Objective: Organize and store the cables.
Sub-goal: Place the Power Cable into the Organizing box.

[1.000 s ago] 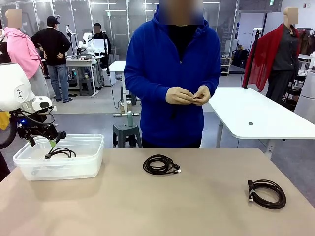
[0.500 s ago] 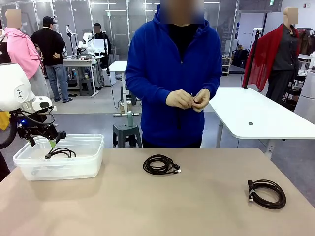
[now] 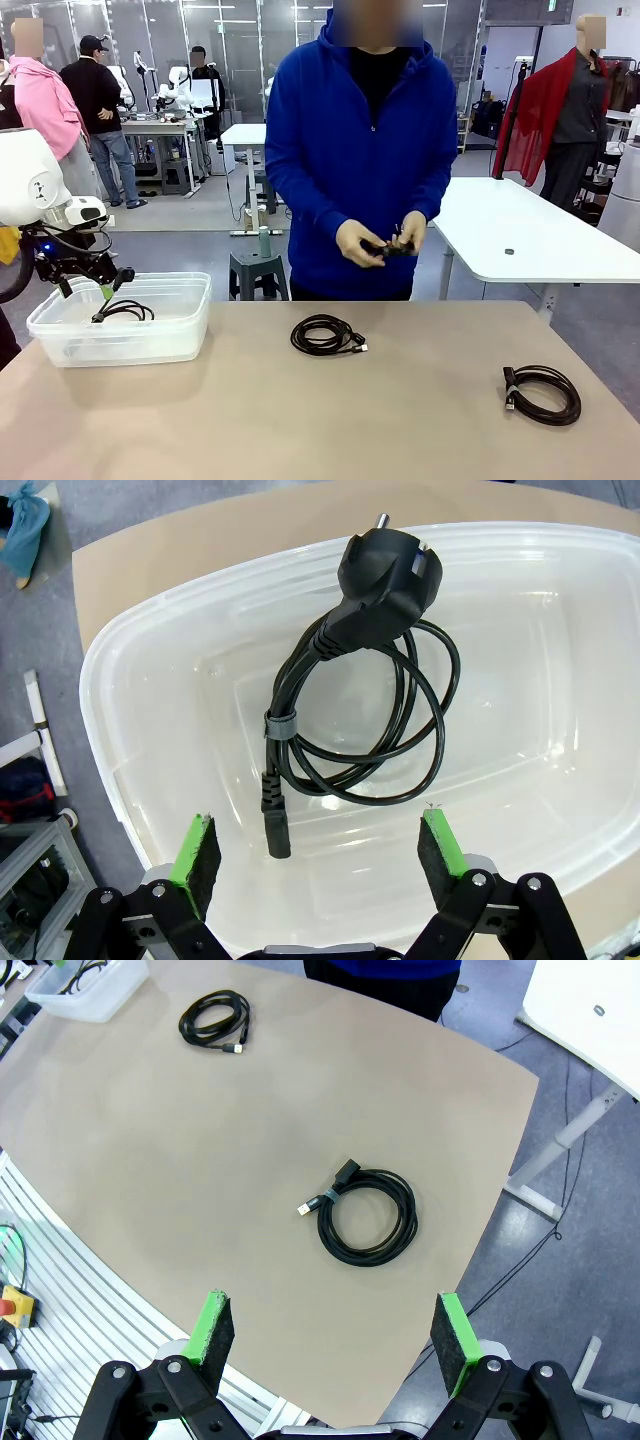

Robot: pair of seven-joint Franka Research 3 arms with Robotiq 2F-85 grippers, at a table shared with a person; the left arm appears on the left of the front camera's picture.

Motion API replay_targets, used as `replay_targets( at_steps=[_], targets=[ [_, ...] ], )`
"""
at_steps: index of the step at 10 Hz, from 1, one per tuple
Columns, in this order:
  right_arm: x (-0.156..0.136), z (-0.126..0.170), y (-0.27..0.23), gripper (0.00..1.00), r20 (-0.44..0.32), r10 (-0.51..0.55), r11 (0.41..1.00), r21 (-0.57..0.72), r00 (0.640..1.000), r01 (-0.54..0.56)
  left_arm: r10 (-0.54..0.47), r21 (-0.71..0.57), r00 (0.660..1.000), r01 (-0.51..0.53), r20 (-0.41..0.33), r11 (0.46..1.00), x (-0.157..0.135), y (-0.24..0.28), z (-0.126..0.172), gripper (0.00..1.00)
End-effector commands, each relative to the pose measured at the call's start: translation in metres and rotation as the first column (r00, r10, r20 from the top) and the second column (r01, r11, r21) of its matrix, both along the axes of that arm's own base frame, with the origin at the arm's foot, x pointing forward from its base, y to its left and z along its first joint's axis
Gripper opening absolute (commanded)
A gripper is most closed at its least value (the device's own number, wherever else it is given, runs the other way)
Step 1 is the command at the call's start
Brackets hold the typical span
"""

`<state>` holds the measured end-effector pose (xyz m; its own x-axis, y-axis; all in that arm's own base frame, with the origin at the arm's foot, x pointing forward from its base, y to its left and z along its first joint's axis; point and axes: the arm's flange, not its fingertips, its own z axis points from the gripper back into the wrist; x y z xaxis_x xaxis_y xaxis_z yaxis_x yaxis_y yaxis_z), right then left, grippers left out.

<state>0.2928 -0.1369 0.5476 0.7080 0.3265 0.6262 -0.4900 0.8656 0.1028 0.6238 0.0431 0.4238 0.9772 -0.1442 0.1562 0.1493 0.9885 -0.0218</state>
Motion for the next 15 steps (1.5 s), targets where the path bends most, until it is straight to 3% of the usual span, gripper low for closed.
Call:
replay_targets(
  at_steps=[1,4,8,10,13,15],
  targets=[
    [0.0,0.0,0.0,1.0,-0.001,-0.001,1.0,0.001,1.0,0.001,0.0,0.0,1.0,0.0,0.0,1.0,0.0,0.0,0.0,1.0],
    [0.0,0.0,0.0,1.0,-0.001,-0.001,1.0,0.001,1.0,0.001,-0.083,-0.025,0.994,0.085,0.069,0.996,-0.025,-0.002,0.029,1.0],
    [0.0,0.0,0.0,1.0,-0.001,-0.001,1.0,0.001,1.0,0.001,-0.23,0.026,0.954,0.229,0.194,0.973,-0.088,0.009,0.082,1.0],
    [0.0,0.0,0.0,1.0,-0.001,-0.001,1.0,0.001,1.0,0.001,-0.318,0.036,0.915,0.319,0.249,0.947,-0.123,0.016,0.102,1.0],
    [0.0,0.0,0.0,1.0,-0.001,-0.001,1.0,0.001,1.0,0.001,-0.43,0.06,0.83,0.438,0.357,0.897,-0.168,0.022,0.121,1.0],
    [0.0,0.0,0.0,1.0,-0.001,-0.001,1.0,0.001,1.0,0.001,-0.473,0.093,0.791,0.477,0.389,0.874,-0.197,0.027,0.128,1.0]
  ],
)
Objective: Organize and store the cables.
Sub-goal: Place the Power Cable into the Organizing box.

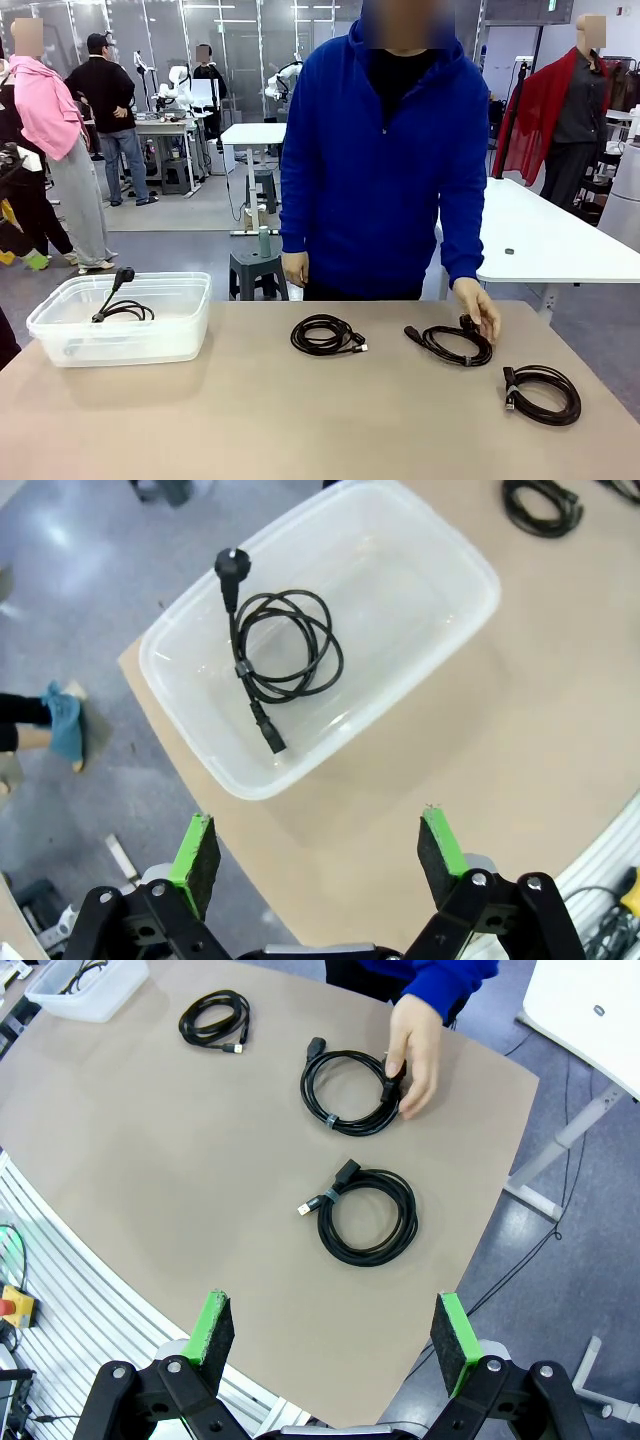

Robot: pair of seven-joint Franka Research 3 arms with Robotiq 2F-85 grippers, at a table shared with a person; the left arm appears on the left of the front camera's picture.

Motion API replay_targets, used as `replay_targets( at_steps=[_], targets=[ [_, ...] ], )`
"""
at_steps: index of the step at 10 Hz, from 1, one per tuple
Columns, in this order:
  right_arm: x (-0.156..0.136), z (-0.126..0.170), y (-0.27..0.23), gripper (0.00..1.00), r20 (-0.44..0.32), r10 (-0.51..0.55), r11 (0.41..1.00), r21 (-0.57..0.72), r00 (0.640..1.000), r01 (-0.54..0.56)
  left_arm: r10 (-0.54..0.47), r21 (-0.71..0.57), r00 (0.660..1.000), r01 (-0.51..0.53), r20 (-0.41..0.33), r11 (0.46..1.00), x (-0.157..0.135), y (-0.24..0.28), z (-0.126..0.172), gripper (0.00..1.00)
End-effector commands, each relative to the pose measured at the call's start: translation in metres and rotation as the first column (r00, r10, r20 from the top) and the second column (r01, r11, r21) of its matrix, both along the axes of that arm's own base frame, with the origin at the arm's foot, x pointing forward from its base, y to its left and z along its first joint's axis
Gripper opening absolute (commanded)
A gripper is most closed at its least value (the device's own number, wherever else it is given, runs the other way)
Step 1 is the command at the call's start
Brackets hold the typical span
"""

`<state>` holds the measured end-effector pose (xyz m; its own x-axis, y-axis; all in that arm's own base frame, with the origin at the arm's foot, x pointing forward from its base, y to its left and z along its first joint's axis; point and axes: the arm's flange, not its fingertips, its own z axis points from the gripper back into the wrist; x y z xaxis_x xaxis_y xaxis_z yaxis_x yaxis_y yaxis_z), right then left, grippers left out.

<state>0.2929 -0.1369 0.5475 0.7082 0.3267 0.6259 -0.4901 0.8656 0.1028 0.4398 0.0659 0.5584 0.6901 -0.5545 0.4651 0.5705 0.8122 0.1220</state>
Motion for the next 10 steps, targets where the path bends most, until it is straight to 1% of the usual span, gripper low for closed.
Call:
replay_targets(
  at_steps=[1,2,3,6,7,9,10],
  targets=[
    [0.0,0.0,0.0,1.0,0.0,-0.001,1.0,0.001,1.0,0.001,-0.088,-0.057,0.994,0.092,0.067,0.994,-0.023,0.009,-0.004,1.0],
    [0.0,0.0,0.0,1.0,0.0,-0.001,1.0,0.001,1.0,0.001,-0.128,-0.082,0.989,0.134,0.074,0.988,-0.033,0.012,-0.002,1.0],
    [0.0,0.0,0.0,1.0,0.0,-0.001,1.0,0.001,1.0,0.001,-0.172,-0.084,0.983,0.176,0.059,0.981,-0.046,0.008,0.002,1.0],
    [0.0,0.0,0.0,1.0,0.0,-0.001,1.0,0.001,1.0,0.001,-0.187,-0.048,0.982,0.188,0.031,0.981,-0.064,-0.023,0.001,1.0],
    [0.0,0.0,0.0,1.0,0.0,-0.001,1.0,0.001,1.0,0.001,-0.22,-0.03,0.975,0.221,0.029,0.975,-0.075,-0.031,0.001,1.0],
    [0.0,0.0,0.0,1.0,0.0,-0.001,1.0,0.001,1.0,0.001,-0.268,-0.01,0.962,0.269,0.057,0.963,-0.092,-0.04,0.0,1.0],
    [0.0,0.0,0.0,1.0,0.0,-0.001,1.0,0.001,1.0,0.001,-0.263,-0.009,0.963,0.264,0.061,0.964,-0.093,-0.04,0.0,1.0]
  ],
)
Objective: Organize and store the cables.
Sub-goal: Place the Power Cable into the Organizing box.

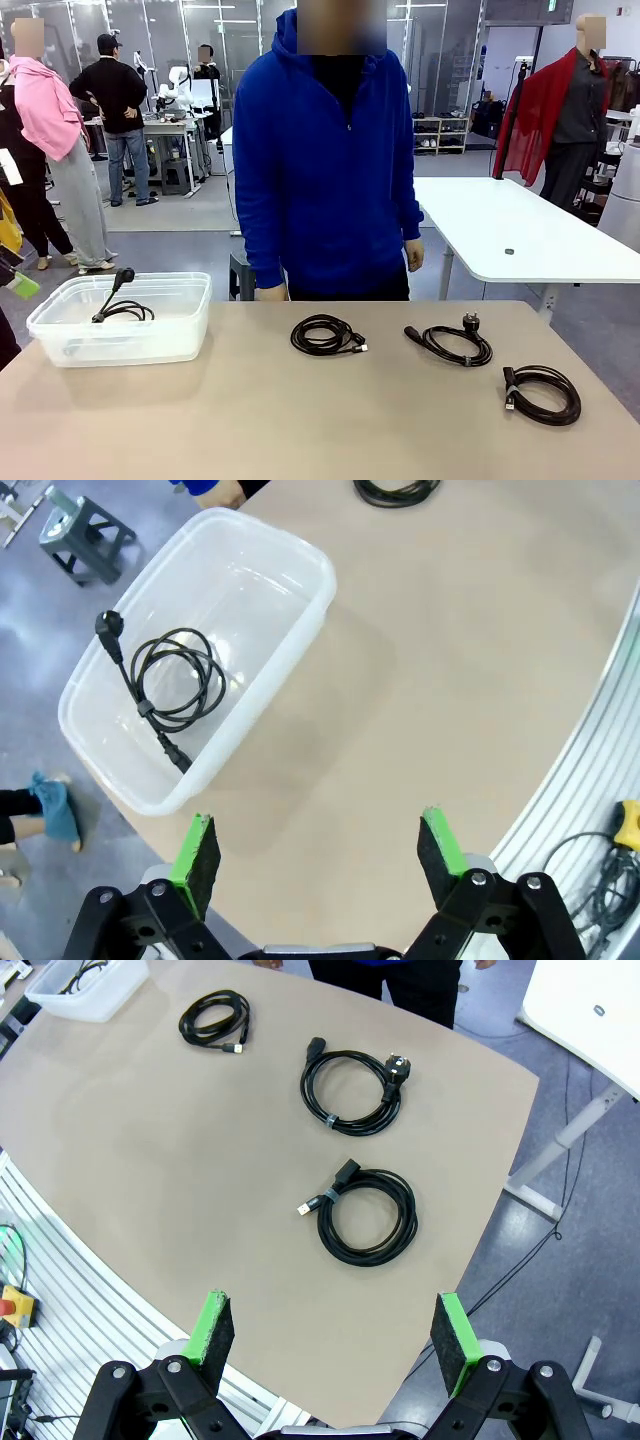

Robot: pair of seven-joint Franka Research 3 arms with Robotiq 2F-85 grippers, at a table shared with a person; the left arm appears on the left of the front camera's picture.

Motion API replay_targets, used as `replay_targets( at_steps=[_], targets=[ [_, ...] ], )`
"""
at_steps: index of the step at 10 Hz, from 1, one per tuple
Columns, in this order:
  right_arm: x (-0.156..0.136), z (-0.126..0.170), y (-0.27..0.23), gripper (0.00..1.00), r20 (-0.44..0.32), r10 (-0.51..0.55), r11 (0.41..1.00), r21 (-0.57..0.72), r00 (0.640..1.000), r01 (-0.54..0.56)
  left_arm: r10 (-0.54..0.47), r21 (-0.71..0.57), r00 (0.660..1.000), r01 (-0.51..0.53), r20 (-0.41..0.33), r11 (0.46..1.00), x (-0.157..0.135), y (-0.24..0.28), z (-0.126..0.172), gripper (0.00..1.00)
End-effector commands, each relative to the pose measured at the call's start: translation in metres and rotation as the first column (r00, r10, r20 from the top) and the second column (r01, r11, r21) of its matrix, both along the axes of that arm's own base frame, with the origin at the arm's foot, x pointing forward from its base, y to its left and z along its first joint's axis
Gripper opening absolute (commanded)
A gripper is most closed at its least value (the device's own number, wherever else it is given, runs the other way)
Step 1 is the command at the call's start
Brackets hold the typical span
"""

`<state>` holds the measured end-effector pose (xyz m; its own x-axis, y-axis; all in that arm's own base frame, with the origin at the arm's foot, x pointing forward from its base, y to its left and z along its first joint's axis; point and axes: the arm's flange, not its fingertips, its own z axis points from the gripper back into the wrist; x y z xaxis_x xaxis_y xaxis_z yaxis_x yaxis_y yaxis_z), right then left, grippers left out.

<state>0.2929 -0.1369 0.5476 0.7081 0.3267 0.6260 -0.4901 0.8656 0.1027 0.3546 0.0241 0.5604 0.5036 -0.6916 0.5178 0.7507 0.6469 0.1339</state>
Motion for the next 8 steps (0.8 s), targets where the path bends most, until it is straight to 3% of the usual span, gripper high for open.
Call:
replay_targets(
  at_steps=[1,5,8],
  targets=[
    [0.0,0.0,0.0001,1.0,-0.001,-0.001,1.0,0.001,1.0,0.001,-0.021,0.014,1.0,0.021,0.001,1.0,-0.0103,0.0015,-0.0009,1.0],
    [0.0,0.0,0.0001,1.0,-0.001,-0.001,1.0,0.001,1.0,0.001,-0.025,-0.037,1.0,0.025,0.001,0.999,-0.0027,0.0044,0.0011,1.0],
    [0.0,0.0,0.0001,1.0,-0.001,-0.001,1.0,0.001,1.0,0.001,-0.008,0.002,1.0,0.008,0.015,1.0,-0.0082,0.0013,0.0024,1.0]
  ],
)
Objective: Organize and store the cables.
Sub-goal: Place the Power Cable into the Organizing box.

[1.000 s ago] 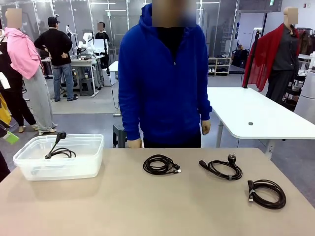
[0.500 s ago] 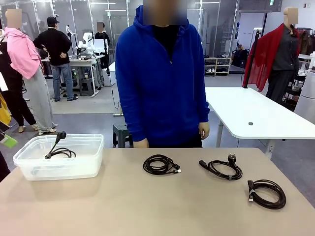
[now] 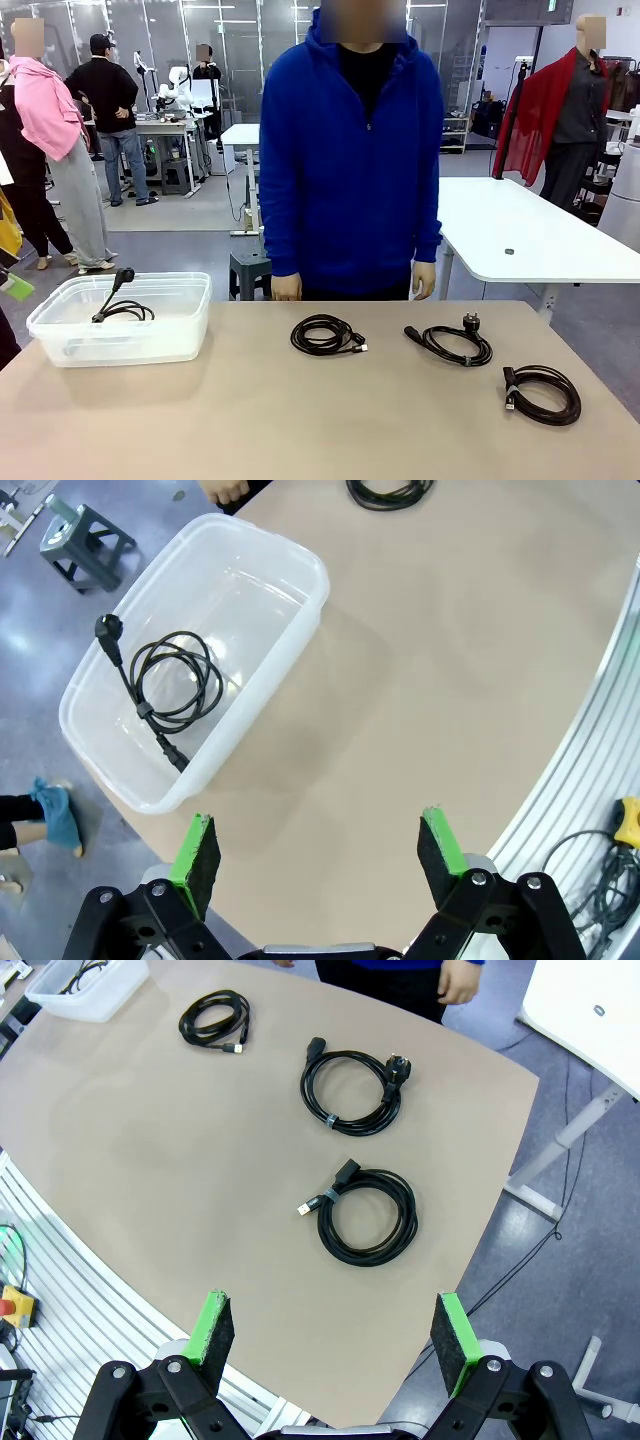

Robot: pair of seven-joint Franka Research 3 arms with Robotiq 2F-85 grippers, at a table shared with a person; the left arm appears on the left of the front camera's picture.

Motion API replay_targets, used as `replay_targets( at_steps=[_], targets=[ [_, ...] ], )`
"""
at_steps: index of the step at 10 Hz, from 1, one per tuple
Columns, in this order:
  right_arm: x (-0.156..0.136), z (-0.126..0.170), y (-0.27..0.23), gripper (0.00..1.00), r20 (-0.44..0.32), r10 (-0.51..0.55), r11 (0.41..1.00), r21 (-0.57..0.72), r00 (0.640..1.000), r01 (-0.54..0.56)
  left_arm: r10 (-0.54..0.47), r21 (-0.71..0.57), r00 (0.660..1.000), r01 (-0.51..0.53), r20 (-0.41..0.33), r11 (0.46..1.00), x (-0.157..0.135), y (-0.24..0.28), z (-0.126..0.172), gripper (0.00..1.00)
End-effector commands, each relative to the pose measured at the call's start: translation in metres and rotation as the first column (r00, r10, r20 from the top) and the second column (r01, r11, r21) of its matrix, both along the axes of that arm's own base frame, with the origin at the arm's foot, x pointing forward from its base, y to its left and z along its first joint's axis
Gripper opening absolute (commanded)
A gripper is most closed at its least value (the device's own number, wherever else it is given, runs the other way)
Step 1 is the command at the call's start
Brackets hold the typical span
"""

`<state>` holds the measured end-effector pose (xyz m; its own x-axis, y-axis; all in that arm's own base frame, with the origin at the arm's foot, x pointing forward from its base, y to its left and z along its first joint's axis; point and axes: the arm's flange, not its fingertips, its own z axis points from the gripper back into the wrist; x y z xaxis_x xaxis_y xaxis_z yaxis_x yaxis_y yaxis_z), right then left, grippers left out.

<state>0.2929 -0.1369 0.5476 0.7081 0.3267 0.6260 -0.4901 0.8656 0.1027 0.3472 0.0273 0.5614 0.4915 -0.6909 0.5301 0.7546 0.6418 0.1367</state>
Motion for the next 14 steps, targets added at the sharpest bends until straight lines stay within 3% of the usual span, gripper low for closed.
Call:
replay_targets(
  at_steps=[1,14],
  targets=[
    [0.0,0.0,0.0001,1.0,-0.001,-0.001,1.0,0.001,1.0,0.001,0.001,0.011,1.0,-0.001,0.003,1.0,-0.0008,-0.0018,0.0013,1.0],
    [0.0,0.0,0.0001,1.0,-0.001,-0.001,1.0,0.001,1.0,0.001,0.001,0.011,1.0,-0.001,0.003,1.0,-0.0008,-0.0018,0.0013,1.0]
  ],
)
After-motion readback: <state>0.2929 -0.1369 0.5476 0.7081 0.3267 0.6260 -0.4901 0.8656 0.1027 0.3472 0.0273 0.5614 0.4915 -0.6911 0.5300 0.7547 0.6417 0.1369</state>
